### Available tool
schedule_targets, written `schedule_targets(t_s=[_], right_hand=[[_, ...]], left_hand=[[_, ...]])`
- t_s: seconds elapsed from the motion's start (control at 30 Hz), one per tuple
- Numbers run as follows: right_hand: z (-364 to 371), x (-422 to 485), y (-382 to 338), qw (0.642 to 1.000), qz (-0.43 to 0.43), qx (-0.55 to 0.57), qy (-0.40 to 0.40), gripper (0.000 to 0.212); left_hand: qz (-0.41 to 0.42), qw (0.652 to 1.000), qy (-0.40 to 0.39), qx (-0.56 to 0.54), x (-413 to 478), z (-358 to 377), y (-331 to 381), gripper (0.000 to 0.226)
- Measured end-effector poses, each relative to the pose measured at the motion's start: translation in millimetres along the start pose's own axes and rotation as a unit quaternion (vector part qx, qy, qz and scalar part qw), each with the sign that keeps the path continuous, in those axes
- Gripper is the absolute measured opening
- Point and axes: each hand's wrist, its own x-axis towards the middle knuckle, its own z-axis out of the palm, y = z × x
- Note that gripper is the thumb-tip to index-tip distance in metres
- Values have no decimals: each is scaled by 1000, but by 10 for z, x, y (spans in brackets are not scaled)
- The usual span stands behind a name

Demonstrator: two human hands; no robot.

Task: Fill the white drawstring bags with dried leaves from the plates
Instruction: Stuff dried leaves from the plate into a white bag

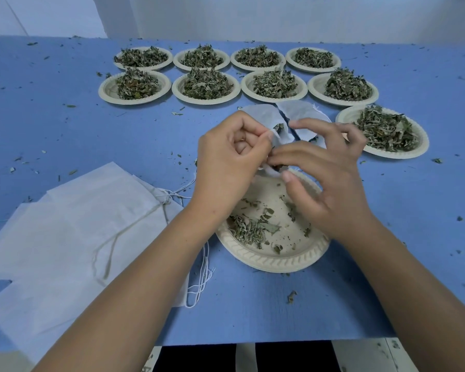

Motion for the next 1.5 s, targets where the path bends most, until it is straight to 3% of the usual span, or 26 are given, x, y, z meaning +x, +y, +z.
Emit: schedule_targets(t_s=[0.13,0.33,0.47,0.53,0.67,0.73,0.83,0.93,1.03,1.13,1.2,1.23,1.33,1.43,1.5], right_hand=[[43,-19,2,995,32,-3,-95,30],[-36,-17,82,996,36,15,86,34],[73,-2,11,999,25,-8,-39,29],[65,4,-5,997,33,25,-57,29],[-110,4,144,980,144,120,67,33],[-169,2,220,974,178,139,15,31],[-121,-18,214,978,138,85,-132,28],[-64,-26,224,966,133,29,-219,28],[-71,-44,226,930,177,109,-304,41],[-81,-51,154,878,238,308,-279,51],[-77,-52,158,872,262,362,-200,49],[-64,-55,175,885,261,343,-174,47],[-18,-34,161,924,215,207,-240,46],[-21,-52,113,865,233,303,-326,45],[-42,-48,58,841,248,365,-313,43]], left_hand=[[17,999,-36,0,-15,11,2,15],[-1,1000,0,-9,22,-22,-6,17],[-12,997,-64,-34,-10,-3,8,14],[-15,997,-70,-28,-23,12,4,14],[-25,999,2,-31,16,-17,5,18],[-34,998,32,-43,35,-29,5,20],[-39,998,39,-44,32,-20,11,20],[-36,998,35,-47,30,-17,2,20],[-39,998,33,-47,26,-6,9,21],[-36,998,33,-41,24,2,13,21],[-32,998,37,-41,31,-3,12,21],[-31,998,39,-42,36,-8,12,21],[-33,998,40,-41,32,-5,11,20],[-33,998,34,-44,31,-5,2,20],[-30,998,33,-45,33,-12,-5,20]])
